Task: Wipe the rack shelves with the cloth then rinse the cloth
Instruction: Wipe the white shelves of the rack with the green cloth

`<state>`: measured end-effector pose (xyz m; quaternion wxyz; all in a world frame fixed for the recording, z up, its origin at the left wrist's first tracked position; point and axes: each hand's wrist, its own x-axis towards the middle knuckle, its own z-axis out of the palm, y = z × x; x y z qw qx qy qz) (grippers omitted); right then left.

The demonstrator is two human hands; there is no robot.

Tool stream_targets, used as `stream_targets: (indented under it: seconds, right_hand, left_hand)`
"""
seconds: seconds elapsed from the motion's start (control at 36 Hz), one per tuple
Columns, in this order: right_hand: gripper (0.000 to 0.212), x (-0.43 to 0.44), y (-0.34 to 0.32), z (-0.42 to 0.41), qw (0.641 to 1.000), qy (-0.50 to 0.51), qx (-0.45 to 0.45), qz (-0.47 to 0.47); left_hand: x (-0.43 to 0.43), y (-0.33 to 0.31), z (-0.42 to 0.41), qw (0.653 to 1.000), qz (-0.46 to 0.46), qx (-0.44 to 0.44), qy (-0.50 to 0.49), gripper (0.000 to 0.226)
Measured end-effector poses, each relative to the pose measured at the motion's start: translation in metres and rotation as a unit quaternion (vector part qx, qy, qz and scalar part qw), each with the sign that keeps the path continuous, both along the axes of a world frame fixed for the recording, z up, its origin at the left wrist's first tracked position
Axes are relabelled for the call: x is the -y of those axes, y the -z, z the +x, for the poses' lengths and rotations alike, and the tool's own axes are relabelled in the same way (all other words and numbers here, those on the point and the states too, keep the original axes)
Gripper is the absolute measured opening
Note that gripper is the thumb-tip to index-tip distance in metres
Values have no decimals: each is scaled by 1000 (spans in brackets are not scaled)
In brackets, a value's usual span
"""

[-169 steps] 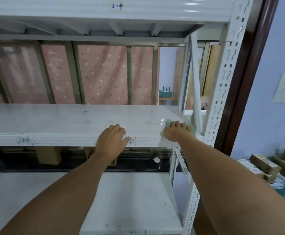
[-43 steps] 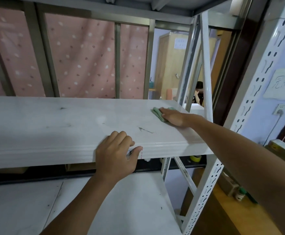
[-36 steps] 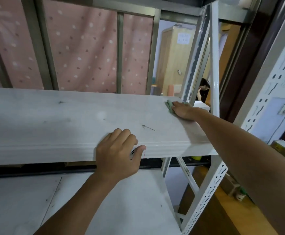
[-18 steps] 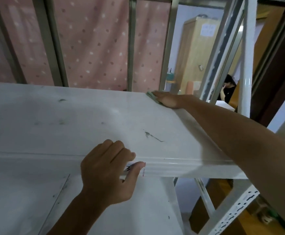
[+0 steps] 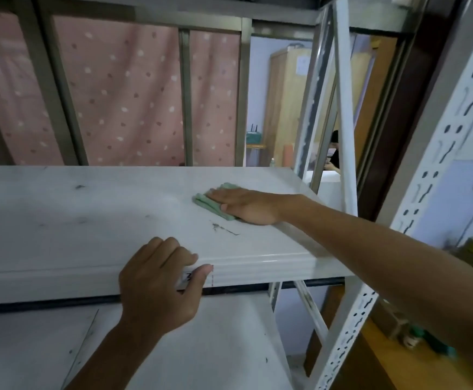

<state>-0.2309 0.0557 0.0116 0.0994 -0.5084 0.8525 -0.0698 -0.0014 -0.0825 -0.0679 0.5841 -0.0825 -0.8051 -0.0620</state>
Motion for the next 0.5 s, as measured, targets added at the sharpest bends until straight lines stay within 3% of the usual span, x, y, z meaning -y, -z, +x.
stream_targets:
  seconds: [0.28, 0.39, 0.5]
  right_hand:
    - [54, -48, -13, -22, 987, 158, 8, -5]
    - [41, -64, -17, -30, 973, 231, -21, -1]
    - [49, -71, -19, -30, 962, 269, -44, 17]
  left_hand:
    - [6, -1, -1, 998, 6, 57, -17, 25]
    - [5, 0, -2, 999, 8, 51, -12, 24]
    - [5, 0, -2, 999, 1, 36, -4, 24]
